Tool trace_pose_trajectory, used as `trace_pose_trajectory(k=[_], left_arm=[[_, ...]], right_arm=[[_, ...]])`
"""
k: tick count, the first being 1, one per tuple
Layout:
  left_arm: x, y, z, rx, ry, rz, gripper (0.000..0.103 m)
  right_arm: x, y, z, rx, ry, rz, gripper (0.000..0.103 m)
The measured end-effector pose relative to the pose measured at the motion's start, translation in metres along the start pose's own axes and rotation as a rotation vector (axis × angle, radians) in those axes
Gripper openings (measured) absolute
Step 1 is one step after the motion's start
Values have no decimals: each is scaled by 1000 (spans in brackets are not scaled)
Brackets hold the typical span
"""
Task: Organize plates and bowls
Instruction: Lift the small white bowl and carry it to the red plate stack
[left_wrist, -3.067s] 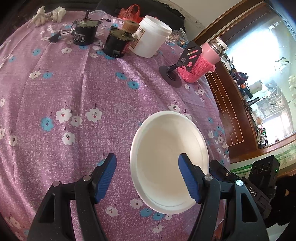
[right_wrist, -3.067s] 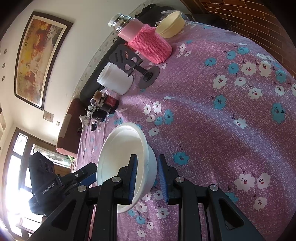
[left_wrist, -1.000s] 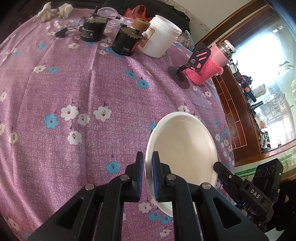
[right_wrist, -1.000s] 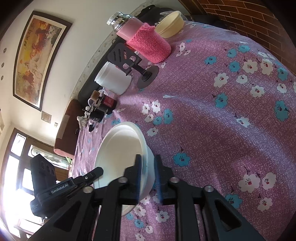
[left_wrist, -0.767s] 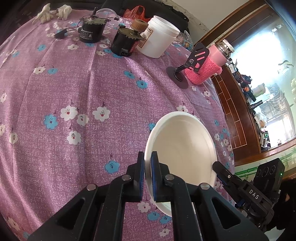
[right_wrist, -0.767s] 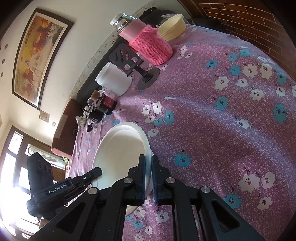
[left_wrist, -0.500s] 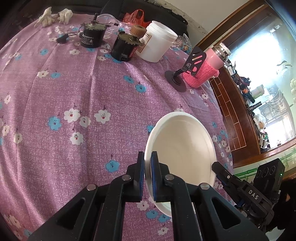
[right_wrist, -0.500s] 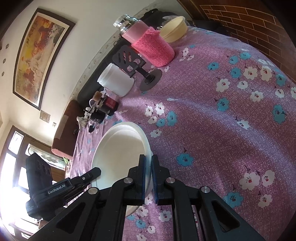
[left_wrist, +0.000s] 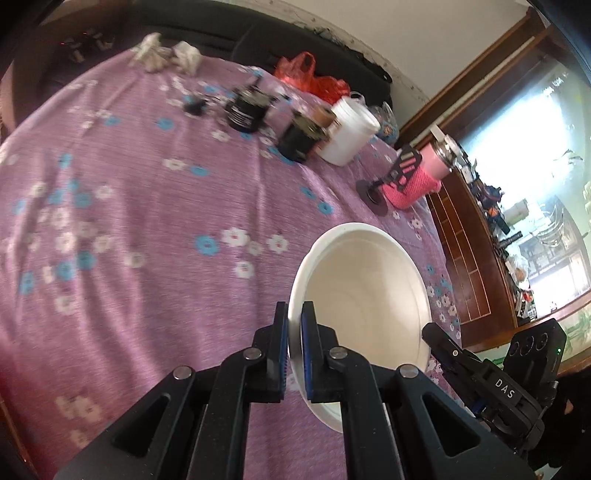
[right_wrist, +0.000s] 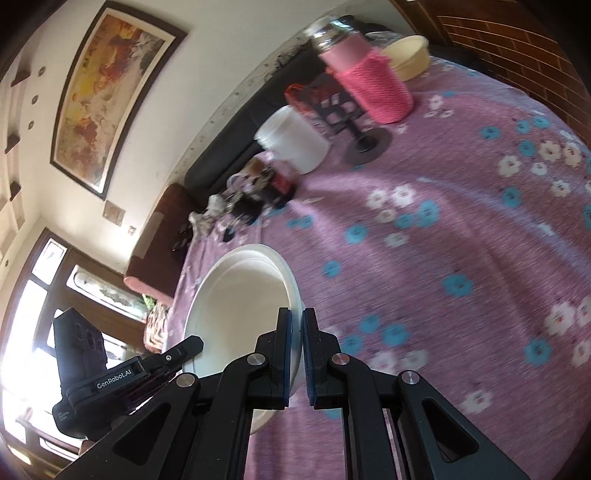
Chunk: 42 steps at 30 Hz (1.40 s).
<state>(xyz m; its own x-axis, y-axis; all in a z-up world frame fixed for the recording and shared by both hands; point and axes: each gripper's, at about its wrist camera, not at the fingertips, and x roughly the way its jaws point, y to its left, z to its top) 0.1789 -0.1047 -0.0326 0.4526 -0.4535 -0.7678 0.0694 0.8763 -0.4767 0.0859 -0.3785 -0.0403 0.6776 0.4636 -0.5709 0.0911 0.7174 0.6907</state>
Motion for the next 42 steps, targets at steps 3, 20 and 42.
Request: trace_pose_trajectory(k=[3,20,42], left_arm=[[-22,11,-6,1,-30,19,6],[-187,92,-59,-50,-282,143,7],[-316,216,-127,-248,-448,270,7]], right_arm=[[1,19,-11,-20,6,26,7],[2,163,-84,-242,57,150,7],[64,301,-207,-458,234,245,8]])
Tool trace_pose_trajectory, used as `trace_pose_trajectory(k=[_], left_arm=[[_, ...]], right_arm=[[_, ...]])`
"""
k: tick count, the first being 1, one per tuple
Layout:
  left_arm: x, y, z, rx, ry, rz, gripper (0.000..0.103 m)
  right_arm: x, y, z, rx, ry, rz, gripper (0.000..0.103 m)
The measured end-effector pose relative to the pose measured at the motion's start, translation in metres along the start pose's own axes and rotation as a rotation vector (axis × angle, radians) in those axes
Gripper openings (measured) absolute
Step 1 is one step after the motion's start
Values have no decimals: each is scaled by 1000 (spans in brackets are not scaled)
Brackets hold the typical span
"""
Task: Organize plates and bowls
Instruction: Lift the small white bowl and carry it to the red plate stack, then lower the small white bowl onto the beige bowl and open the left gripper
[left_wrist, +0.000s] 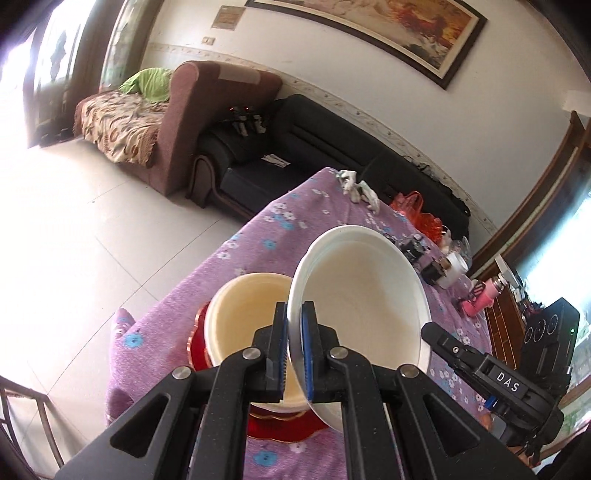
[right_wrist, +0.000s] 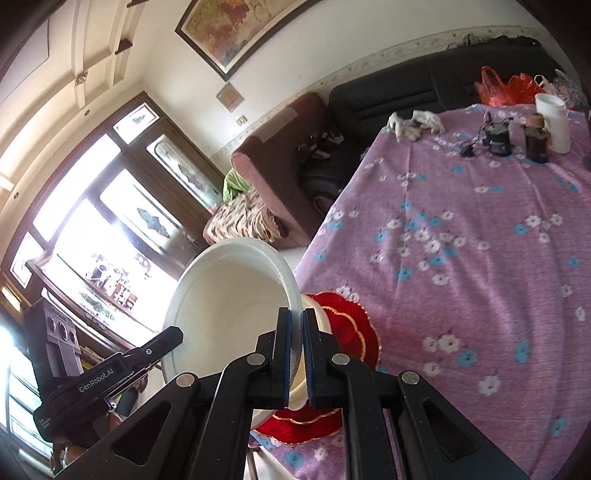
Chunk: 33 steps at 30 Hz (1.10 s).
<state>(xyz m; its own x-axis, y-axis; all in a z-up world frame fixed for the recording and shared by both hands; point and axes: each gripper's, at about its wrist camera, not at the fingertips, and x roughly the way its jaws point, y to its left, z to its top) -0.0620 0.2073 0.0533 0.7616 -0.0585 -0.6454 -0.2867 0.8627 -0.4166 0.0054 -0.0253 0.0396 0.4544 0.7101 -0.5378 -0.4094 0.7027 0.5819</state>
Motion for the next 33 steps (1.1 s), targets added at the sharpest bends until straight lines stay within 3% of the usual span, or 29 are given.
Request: trace_pose_trajectory(k=[15,33], left_arm=[[43,22,13,-15,74,15,7],[56,52,-6,-29,169,57,7]], right_arm=[[50,-15,10,42,69,-37,8],[81,-11,2,23,172,-47,8]])
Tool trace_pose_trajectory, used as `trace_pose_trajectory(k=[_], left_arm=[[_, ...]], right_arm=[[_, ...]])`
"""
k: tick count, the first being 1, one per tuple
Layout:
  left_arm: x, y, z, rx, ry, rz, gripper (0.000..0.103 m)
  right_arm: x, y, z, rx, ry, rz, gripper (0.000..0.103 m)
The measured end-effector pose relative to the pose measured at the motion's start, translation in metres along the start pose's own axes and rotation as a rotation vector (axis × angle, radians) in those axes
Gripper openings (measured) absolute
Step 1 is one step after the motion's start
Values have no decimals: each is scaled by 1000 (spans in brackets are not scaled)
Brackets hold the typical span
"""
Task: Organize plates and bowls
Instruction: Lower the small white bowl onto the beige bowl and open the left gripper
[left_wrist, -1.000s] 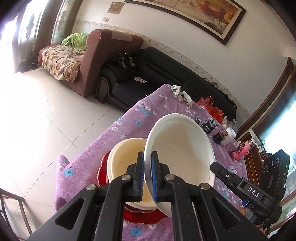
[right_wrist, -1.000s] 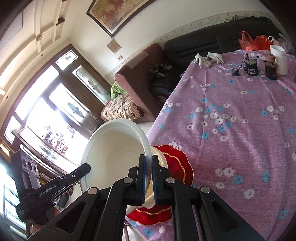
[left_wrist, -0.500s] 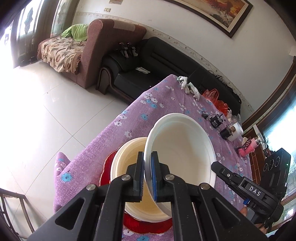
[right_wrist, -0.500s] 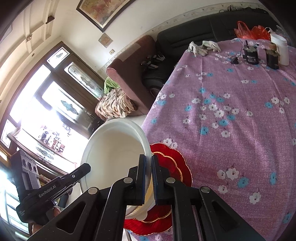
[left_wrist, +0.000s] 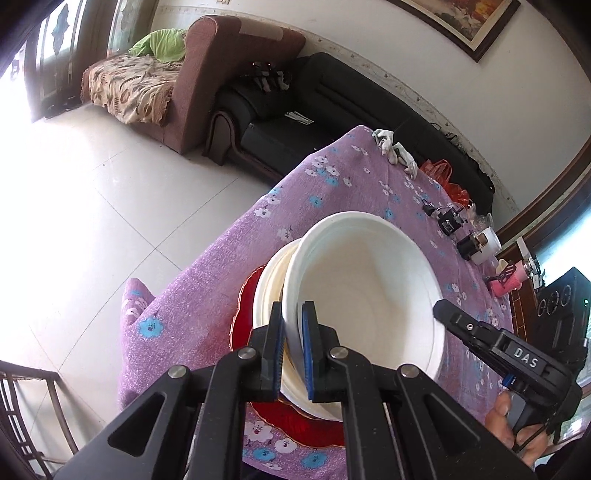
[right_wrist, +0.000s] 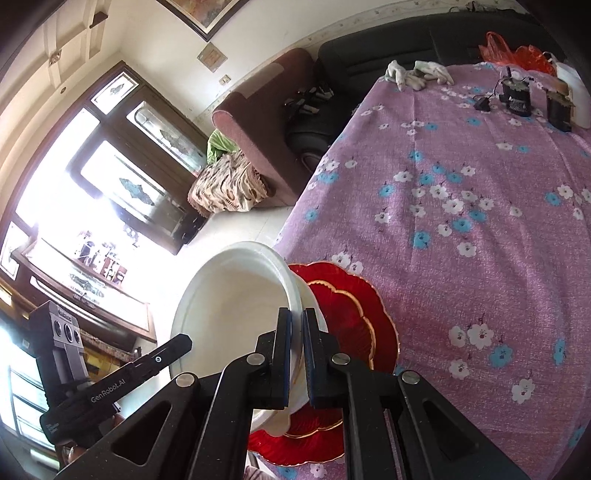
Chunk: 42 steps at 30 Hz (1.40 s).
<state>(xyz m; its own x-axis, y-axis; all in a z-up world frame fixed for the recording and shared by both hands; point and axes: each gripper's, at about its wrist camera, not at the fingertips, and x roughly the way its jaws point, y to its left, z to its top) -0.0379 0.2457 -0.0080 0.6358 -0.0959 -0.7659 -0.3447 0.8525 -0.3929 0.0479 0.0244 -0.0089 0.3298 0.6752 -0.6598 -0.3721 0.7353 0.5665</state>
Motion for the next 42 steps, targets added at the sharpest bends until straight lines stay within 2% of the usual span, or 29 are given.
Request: trace_pose_trajectory(k=[5,10,14,23,25,27,29,31,34,36,39,42], left_arm=[[-8,-2,-2,24,-21,24,8],[-25,-6,-3,69,-117,114,11],[-38,-5,-3,78,-178,173,15],[-41,-22,-6,119,-211,153,17],[-41,-25,-6,126,-214,148,23],[-43,-28,-6,126,-222,152,30],[-44,-31,-7,130,-233,156,30],[-45,-34,-8,138,-231,155,30],[-44,-37,-9,143,-228,157,30],[-43,-37,-9,144,-229,158,30],[-42,-40,-11,163,-239,163,31],[-39,-46,-15,211,-255,182,44]], right_arm=[[10,-2,-3,-3,24,-11,8],[10,2,-6,-36,29,-46,11],[4,0,-6,-36,22,-28,12],[-17,-14,-6,3,-7,8,12],[-21,-10,-9,-12,-32,2,12],[-24,-8,-10,-22,-67,-39,12],[-24,-9,-10,-20,-124,-103,12],[-14,-2,-13,-73,-118,-153,12],[-3,0,-17,-76,-69,-119,12],[-6,0,-17,-83,-86,-136,12],[-22,-8,-14,-62,-119,-110,12],[-43,-18,-14,-62,-176,-132,12]])
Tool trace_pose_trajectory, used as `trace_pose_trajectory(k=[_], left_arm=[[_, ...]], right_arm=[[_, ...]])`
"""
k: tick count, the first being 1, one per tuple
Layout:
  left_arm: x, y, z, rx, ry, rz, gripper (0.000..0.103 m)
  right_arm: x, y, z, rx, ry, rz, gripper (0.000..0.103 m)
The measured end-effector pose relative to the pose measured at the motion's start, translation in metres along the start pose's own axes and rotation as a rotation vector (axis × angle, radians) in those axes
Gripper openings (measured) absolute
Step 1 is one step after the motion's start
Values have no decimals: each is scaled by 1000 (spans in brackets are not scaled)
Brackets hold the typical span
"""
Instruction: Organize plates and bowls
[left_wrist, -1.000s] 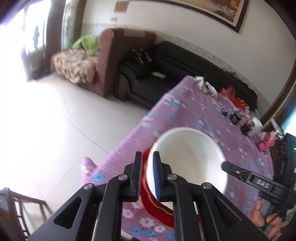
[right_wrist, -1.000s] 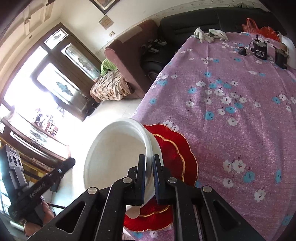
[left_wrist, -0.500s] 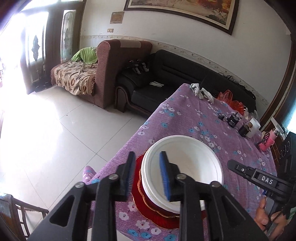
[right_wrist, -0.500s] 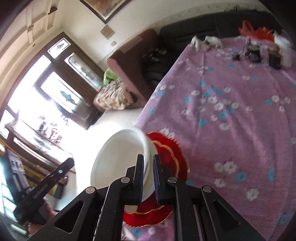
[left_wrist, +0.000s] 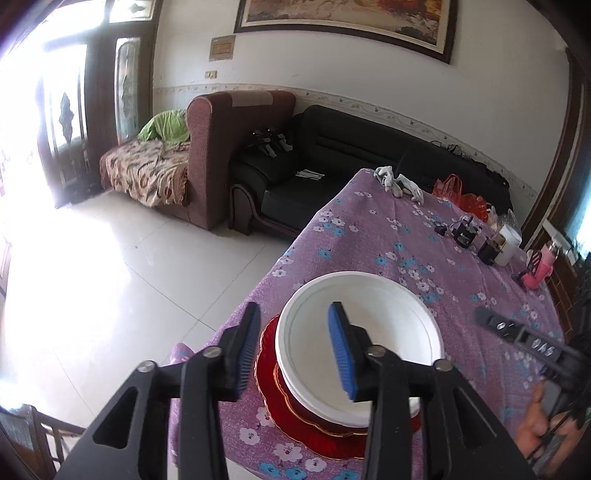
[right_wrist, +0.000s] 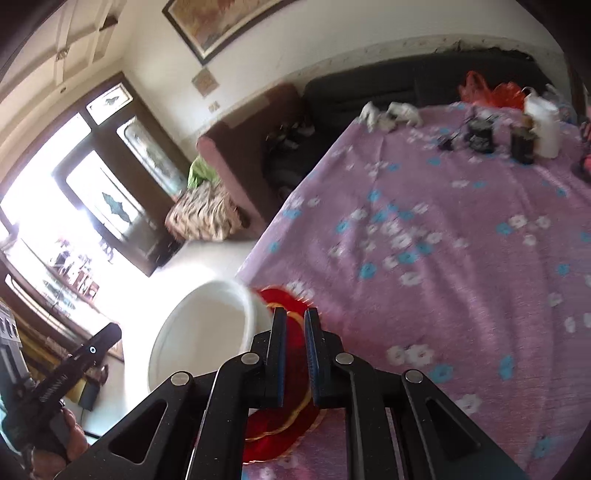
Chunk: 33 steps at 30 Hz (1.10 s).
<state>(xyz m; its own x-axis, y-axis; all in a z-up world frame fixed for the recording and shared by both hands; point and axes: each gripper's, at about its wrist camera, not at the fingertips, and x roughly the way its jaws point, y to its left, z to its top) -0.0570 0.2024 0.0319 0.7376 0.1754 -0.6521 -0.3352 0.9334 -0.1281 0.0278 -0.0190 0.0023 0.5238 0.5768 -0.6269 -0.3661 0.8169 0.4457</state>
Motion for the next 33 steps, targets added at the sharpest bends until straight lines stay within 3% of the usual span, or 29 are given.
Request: trace_pose_trajectory(k=[4,7,12,16,20,27,33], left_arm=[[-2,-8,-5,44,-27,4,61],[-6,-12,-8,54,-46,13,68],[-11,-15,-11,53,-48,24,69],[-17,-17,-14,51,-70,22,80],[-22,-25,-21,56,-74,13,83],[-28,-39,-36,76,-70,14,87],[-40,-51,-43,89,-106,40,96]], right_arm=[[-23,-4,-5,-65,-68,-24,12],[-38,1,-17,-134,-99,-14,12],[-51,13,-38,-218,-133,42,12],[-54,18,-51,-250,-150,111,12],[-55,23,-68,-278,-156,149,12],[-58,26,-85,-300,-148,150,12],[-71,23,-88,-295,-174,161,12]])
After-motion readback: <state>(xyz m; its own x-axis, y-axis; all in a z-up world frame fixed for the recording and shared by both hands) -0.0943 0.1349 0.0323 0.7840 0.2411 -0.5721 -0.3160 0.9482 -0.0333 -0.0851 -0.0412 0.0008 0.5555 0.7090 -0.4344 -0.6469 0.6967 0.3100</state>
